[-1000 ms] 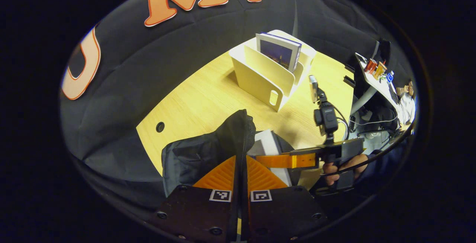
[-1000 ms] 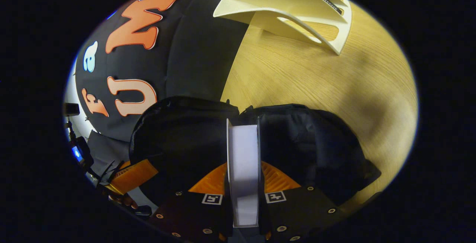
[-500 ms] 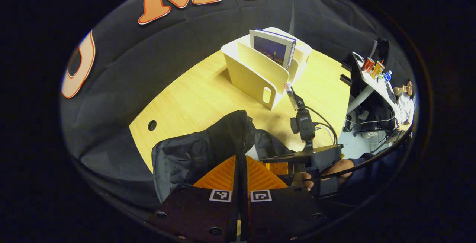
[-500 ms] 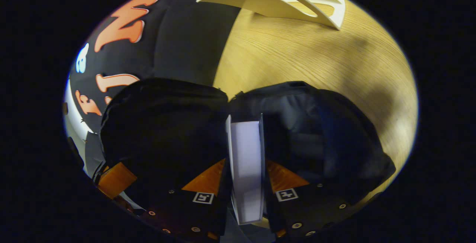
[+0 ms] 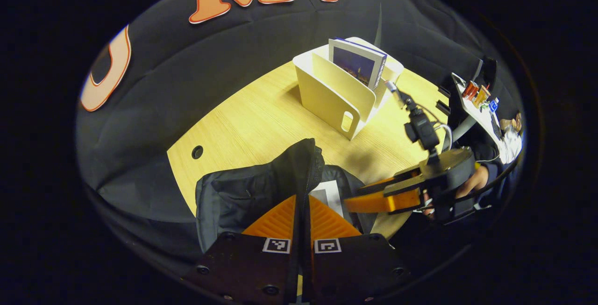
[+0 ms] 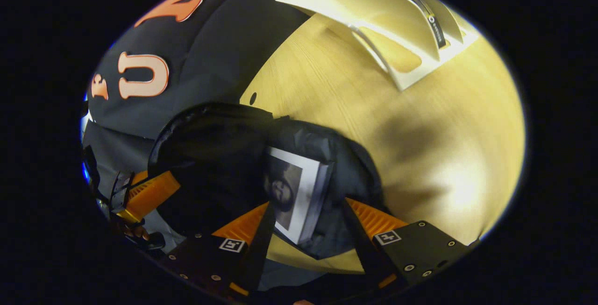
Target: Open the schoolbag, grab two books from the bookshelf and put them into the schoolbag.
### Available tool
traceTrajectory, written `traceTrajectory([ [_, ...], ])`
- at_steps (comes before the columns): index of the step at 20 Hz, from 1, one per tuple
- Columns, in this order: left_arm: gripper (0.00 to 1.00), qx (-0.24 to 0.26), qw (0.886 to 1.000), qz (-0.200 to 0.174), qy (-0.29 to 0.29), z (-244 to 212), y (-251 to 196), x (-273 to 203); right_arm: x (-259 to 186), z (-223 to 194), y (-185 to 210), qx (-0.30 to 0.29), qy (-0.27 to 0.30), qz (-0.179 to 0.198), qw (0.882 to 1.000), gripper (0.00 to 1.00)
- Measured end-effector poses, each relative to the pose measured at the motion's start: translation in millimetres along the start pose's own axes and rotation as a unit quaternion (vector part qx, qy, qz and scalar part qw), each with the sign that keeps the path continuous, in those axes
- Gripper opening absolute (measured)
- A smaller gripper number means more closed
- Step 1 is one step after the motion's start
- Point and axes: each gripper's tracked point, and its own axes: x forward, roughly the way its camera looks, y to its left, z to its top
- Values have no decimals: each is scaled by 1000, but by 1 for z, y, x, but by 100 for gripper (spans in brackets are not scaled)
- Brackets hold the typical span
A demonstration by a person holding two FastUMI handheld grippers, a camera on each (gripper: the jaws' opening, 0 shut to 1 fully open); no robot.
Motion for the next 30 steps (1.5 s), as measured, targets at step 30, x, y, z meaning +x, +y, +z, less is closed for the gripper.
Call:
traceTrajectory([
  [30,5,-129,988,68,47,-16,0,11,-145,306,-40,-274,75,-254,925,98],
])
